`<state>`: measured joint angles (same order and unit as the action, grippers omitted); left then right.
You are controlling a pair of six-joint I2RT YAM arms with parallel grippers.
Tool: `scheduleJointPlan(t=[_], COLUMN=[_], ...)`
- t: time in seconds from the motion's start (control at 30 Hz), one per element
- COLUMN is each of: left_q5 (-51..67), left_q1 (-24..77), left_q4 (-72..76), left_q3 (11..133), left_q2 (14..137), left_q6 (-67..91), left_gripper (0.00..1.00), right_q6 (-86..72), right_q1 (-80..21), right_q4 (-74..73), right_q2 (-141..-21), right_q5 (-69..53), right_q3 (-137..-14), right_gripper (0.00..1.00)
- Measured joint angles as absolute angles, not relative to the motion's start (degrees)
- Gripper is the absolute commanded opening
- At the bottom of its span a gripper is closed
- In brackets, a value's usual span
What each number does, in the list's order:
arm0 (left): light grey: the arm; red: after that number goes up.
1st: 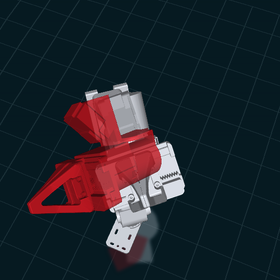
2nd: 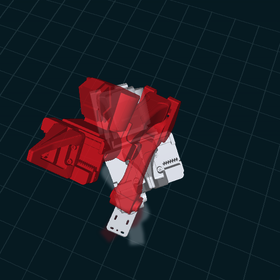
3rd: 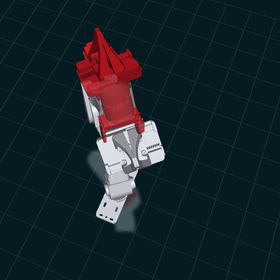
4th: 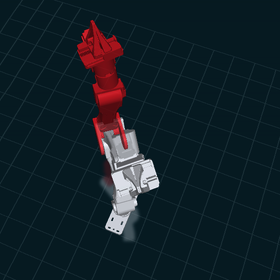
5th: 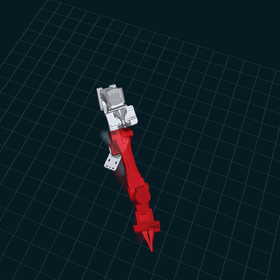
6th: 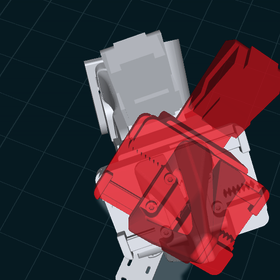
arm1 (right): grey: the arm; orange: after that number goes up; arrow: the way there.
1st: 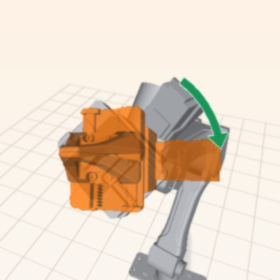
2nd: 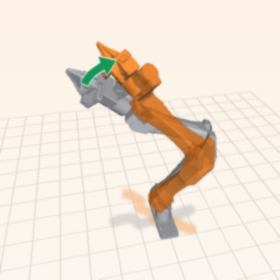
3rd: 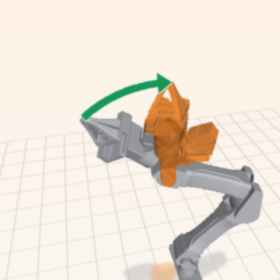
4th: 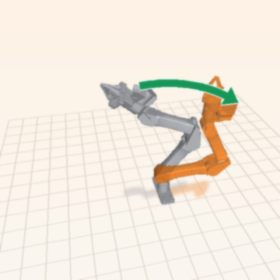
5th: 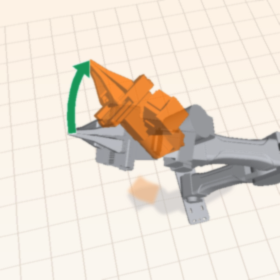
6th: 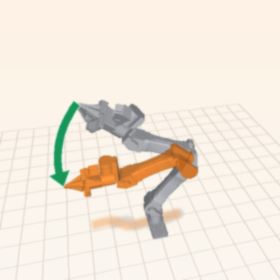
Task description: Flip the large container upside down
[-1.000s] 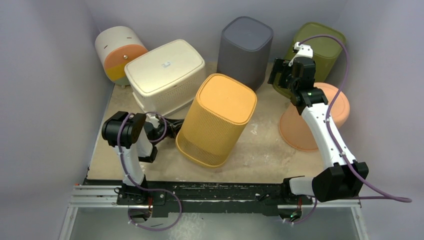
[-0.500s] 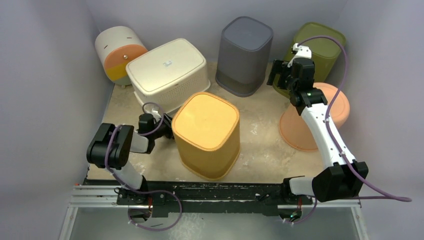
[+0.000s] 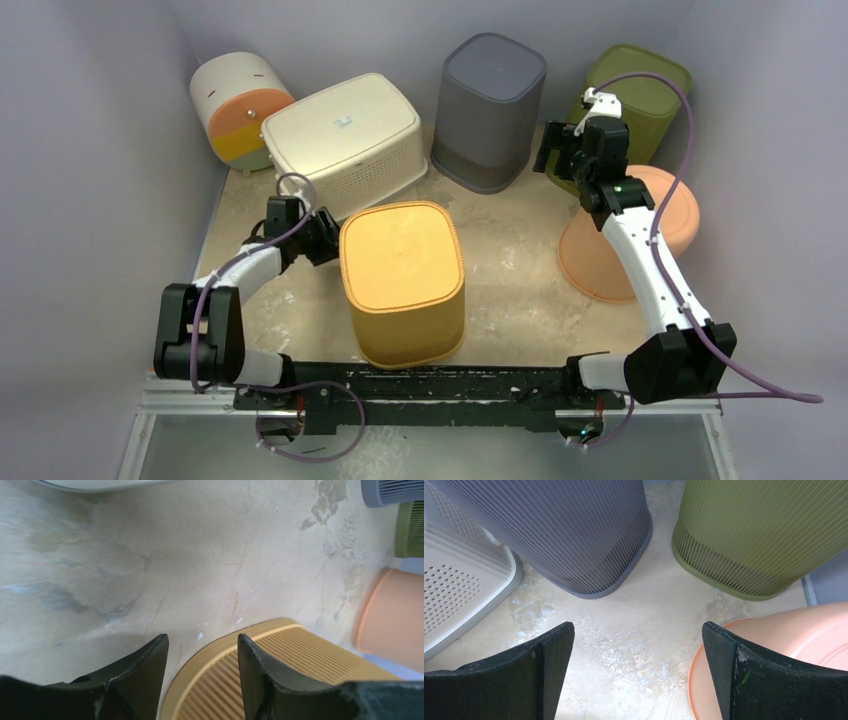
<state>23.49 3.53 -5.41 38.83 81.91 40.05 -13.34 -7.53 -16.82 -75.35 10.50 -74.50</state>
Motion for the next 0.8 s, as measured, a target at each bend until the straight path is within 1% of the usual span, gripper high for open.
scheduleJointPlan(t=[0.2, 0.3, 0.43, 0.63, 0.73, 0.8], left_q5=[17.1, 15.0, 13.4, 13.9, 13.6, 12.6], left_q1=[3.4, 3.4, 3.4, 3.4, 3.4, 3.4], left_q4=[-16.1, -21.3, -29.0, -39.3, -44.1, -46.7], left_q3=[40.6, 40.7, 42.1, 51.8, 58.9, 63.3], left_q2=[75.7, 73.5, 68.6, 61.4, 59.4, 58.8], left_q6=[34.5, 33.0, 31.8, 31.6, 31.6, 31.6], left_gripper=[0.51, 0.51, 0.51, 0.51, 0.52, 0.56], right_q6=[-12.8, -12.1, -10.9, -10.0, -10.1, -10.0], right_q1=[-7.5, -7.7, -10.6, -20.7, -22.0, -22.7], right_q4=[-16.8, -17.1, -18.2, -18.9, -19.4, -19.7], right_q2=[-75.4, -75.4, -75.0, -70.3, -68.7, -69.0], right_q5=[9.2, 6.6, 3.7, -1.8, -3.8, -4.1], right_q3=[-74.5, -74.5, -74.5, -71.1, -68.9, -68.2], right_gripper=[1.00, 1.00, 1.00, 1.00, 1.00, 1.00])
